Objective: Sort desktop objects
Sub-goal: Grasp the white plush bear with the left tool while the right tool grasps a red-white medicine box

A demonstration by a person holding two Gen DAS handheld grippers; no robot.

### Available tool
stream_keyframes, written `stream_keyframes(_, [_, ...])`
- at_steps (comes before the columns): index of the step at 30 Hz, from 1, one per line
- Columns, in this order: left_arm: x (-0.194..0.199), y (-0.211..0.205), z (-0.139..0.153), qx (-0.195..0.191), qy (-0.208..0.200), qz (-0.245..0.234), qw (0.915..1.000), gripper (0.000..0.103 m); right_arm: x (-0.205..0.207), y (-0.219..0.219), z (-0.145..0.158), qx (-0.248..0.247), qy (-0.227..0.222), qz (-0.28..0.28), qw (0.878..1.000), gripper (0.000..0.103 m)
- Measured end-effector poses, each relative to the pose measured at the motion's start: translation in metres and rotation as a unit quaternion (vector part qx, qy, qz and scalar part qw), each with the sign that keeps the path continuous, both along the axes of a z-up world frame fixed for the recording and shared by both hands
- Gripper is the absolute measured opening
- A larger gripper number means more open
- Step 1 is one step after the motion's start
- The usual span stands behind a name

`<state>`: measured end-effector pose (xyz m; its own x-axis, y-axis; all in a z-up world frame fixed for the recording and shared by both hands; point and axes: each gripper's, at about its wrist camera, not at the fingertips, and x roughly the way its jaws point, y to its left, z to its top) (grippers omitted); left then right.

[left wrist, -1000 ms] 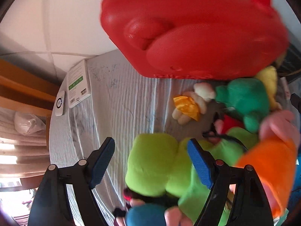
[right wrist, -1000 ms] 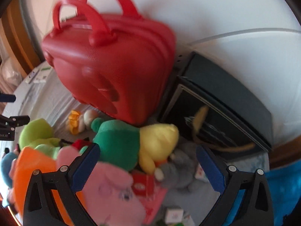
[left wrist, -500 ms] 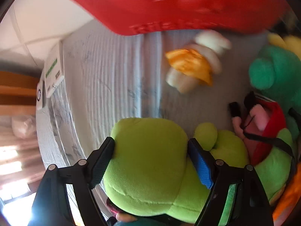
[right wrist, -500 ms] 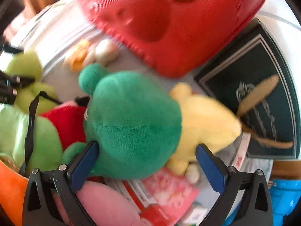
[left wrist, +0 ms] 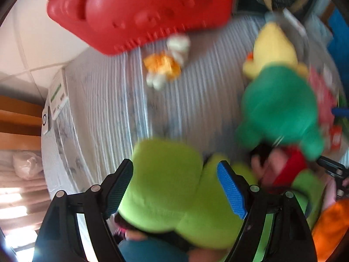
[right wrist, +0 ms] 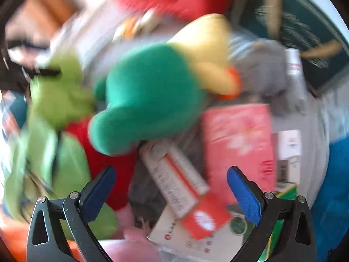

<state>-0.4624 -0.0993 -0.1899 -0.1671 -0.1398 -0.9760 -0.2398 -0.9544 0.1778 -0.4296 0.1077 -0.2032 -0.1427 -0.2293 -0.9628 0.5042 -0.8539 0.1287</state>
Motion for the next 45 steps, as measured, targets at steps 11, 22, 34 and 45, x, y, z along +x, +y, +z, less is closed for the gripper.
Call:
stream_keyframes(11, [-0.115,-0.004,-0.041,0.059,0.048,0.08,0.9938,0.079,-0.131,0.123,0.032,0.004,0.102,-0.25,0.963,0.103])
stream_keyframes(22, [-0.148,0.008,-0.103,0.012,0.058,0.083,0.9948,0.079,-0.206,0.123,-0.012,-0.018,0.118,-0.287,0.951,0.103])
stream_keyframes(34, [-0.085,0.007,-0.098,0.055,0.015,0.084,0.9949,0.034,-0.147,0.059,-0.048,0.011,0.04,-0.169,0.985,0.067])
stream_keyframes(45, [-0.075,-0.007,-0.074,0.091,0.046,0.103,0.9895,0.018,-0.123,0.079,-0.009,-0.033,0.083,-0.194,0.977,0.049])
